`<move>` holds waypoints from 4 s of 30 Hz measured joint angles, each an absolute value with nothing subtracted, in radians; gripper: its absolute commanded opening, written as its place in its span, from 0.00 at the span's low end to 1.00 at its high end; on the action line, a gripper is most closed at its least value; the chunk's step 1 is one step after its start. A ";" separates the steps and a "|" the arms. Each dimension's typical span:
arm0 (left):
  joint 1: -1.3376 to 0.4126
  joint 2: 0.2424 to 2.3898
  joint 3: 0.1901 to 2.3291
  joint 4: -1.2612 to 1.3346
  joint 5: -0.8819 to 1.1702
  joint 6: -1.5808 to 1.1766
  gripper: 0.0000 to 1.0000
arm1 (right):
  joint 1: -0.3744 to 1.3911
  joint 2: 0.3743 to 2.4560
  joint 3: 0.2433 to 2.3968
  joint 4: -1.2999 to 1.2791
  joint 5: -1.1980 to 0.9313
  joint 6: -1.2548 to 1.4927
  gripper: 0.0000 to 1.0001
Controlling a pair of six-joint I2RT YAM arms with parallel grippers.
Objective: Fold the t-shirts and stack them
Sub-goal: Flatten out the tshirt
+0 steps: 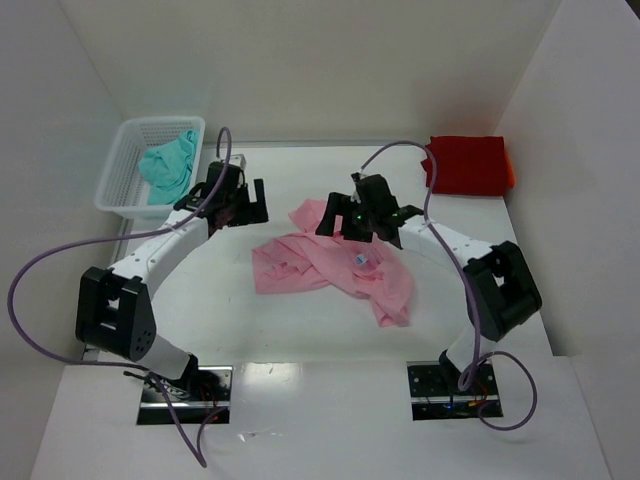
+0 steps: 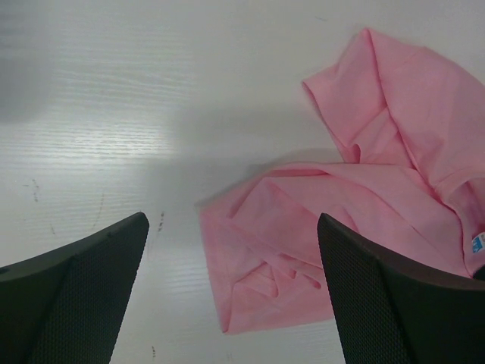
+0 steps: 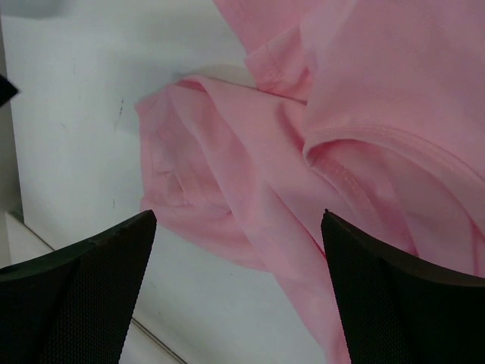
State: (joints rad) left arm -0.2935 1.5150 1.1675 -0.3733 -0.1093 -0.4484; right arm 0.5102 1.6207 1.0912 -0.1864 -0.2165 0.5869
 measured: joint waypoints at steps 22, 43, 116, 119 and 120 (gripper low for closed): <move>-0.230 1.381 1.131 -0.377 -0.088 -0.443 1.00 | 0.535 1.867 1.244 -0.141 -0.046 0.671 0.71; -0.219 1.332 1.093 -0.393 -0.080 -0.440 1.00 | 0.575 1.713 1.228 -0.239 0.053 0.748 0.82; -0.228 1.939 1.264 -0.004 0.382 -0.550 0.71 | 0.540 1.712 1.185 -0.220 0.207 0.762 0.07; -0.231 1.982 1.284 0.024 0.386 -0.558 0.70 | 0.526 1.712 1.184 -0.218 0.207 0.762 0.07; -0.231 1.991 1.286 0.027 0.389 -0.559 0.67 | 0.524 1.712 1.183 -0.219 0.207 0.763 0.07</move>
